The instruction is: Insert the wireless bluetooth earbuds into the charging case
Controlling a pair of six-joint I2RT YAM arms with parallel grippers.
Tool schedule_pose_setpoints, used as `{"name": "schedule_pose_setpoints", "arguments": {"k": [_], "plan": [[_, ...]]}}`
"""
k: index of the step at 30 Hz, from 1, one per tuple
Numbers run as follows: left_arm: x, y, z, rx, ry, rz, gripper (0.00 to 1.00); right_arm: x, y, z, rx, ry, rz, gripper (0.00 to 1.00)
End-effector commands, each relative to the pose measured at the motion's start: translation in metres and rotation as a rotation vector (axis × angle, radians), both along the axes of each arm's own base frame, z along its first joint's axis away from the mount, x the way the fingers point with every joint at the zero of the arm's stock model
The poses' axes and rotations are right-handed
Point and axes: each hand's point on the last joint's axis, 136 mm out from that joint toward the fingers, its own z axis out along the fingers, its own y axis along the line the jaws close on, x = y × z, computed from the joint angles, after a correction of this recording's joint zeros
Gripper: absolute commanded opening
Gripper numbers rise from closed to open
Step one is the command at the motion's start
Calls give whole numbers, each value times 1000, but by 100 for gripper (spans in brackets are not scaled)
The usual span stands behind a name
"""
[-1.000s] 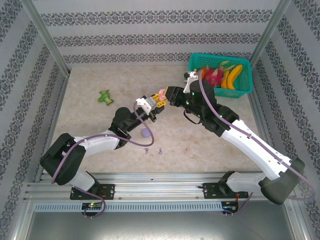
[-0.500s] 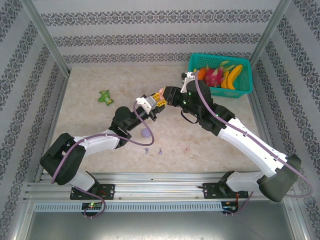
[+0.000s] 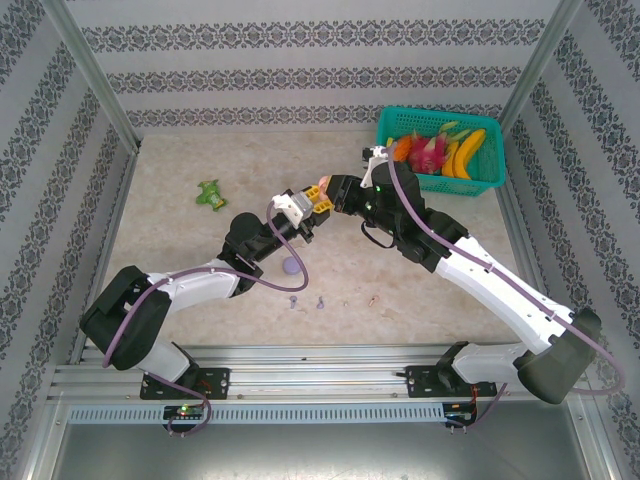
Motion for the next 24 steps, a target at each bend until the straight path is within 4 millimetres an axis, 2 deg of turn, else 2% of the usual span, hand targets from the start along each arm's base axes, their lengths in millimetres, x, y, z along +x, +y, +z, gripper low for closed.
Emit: {"name": "schedule_pose_setpoints", "arguments": {"k": [1, 12, 24], "plan": [[-12, -4, 36, -71, -80, -42, 0, 3, 0, -9, -31, -9, -5, 16], [-13, -4, 36, -70, -79, -45, 0, 6, -4, -9, -110, -58, -18, 15], [-12, -6, 38, -77, -73, -52, 0, -10, 24, -18, -188, -97, 116, 14]]}}
